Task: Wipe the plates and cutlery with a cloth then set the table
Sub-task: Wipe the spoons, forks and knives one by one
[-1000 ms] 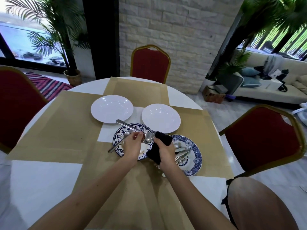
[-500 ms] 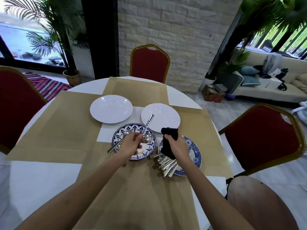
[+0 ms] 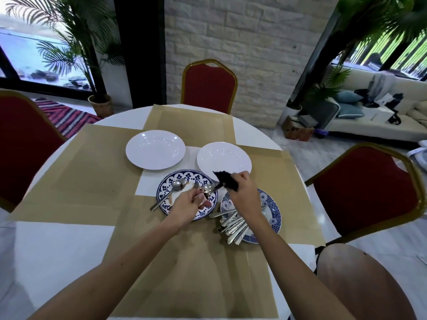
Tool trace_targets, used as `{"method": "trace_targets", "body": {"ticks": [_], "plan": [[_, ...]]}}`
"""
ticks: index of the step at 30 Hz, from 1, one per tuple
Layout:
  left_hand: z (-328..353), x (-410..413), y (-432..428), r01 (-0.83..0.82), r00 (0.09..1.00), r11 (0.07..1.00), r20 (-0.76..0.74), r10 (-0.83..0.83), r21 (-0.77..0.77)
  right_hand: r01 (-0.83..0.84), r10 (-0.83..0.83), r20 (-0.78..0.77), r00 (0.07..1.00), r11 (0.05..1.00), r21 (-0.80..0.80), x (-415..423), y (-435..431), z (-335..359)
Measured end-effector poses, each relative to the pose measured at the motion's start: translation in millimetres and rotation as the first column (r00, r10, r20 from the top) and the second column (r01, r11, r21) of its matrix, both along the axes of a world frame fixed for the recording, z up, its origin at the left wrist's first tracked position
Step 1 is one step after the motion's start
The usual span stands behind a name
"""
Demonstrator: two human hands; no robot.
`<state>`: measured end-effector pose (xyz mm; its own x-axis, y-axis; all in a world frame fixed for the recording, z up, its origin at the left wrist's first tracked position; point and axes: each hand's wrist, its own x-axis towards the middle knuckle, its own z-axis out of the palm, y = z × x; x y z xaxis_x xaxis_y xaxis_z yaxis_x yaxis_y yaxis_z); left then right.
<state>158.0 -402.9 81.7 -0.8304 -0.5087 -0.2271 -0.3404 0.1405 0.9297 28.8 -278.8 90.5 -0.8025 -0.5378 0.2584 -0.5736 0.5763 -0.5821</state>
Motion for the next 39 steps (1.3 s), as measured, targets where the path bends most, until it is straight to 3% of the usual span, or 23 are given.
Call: {"method": "trace_targets", "body": {"ticks": [3, 8, 10, 12, 14, 16, 18, 23, 27, 29, 31, 35, 39], "plan": [[2.0, 1.1, 1.5, 0.000, 1.000, 1.000, -0.019, 0.000, -0.007, 0.106, -0.106, -0.019, 0.994, 0.994, 0.002, -9.5, 5.1, 6.5], [7.2, -5.1, 2.2, -0.002, 1.000, 0.998, -0.012, 0.001, -0.062, -0.114, 0.123, -0.133, 0.983, 0.991, 0.071, 17.3, -3.4, 1.3], [9.2, -3.9, 1.6, -0.007, 1.000, 0.999, -0.013, 0.006, -0.041, -0.082, 0.088, -0.122, 0.989, 0.995, 0.049, 12.1, -4.8, 3.6], [10.0, -1.1, -0.7, -0.007, 1.000, 1.000, -0.014, 0.007, 0.011, 0.044, -0.045, -0.032, 0.998, 0.999, -0.029, -1.7, -3.9, 9.4], [11.0, 1.7, -2.7, 0.018, 1.000, 1.000, 0.000, -0.018, 0.023, 0.198, -0.177, 0.156, 0.972, 0.971, -0.133, -17.5, -0.7, 17.1], [12.4, 3.8, -4.4, 0.054, 0.998, 0.996, 0.011, -0.055, 0.067, 0.294, -0.151, 0.477, 0.866, 0.924, -0.242, -24.3, 0.6, 26.1], [12.9, 6.2, -5.7, 0.108, 0.993, 0.991, 0.043, -0.112, 0.074, 0.347, -0.055, 0.681, 0.730, 0.889, -0.300, -23.7, 1.5, 31.8], [15.6, 7.5, 3.0, 0.240, 0.967, 0.941, 0.144, -0.210, -0.239, 0.493, -0.080, 0.780, 0.621, 0.814, -0.309, -22.1, -4.7, 24.7], [10.9, 3.0, 7.1, 0.243, 0.969, 0.872, 0.061, -0.240, -0.426, 0.495, -0.119, 0.714, 0.690, 0.797, -0.345, -18.0, -8.0, 19.9], [8.7, -0.2, 5.6, 0.226, 0.972, 0.863, 0.047, -0.230, -0.453, 0.359, -0.130, 0.543, 0.830, 0.869, -0.341, -9.8, -7.0, 21.3], [11.5, -3.3, 7.2, 0.206, 0.976, 0.897, 0.021, -0.216, -0.390, 0.155, -0.067, 0.298, 0.952, 0.946, -0.285, 0.1, -6.1, 18.3], [14.5, -7.0, 8.2, 0.134, 0.989, 0.970, -0.042, -0.145, -0.201, -0.137, 0.143, 0.022, 0.989, 0.973, -0.184, 21.3, -3.2, 0.8], [9.4, 4.3, 5.6, 0.207, 0.976, 0.977, -0.051, -0.209, -0.051, -0.107, 0.107, -0.007, 0.994, 0.989, -0.106, 9.6, 7.5, -1.0]]}}
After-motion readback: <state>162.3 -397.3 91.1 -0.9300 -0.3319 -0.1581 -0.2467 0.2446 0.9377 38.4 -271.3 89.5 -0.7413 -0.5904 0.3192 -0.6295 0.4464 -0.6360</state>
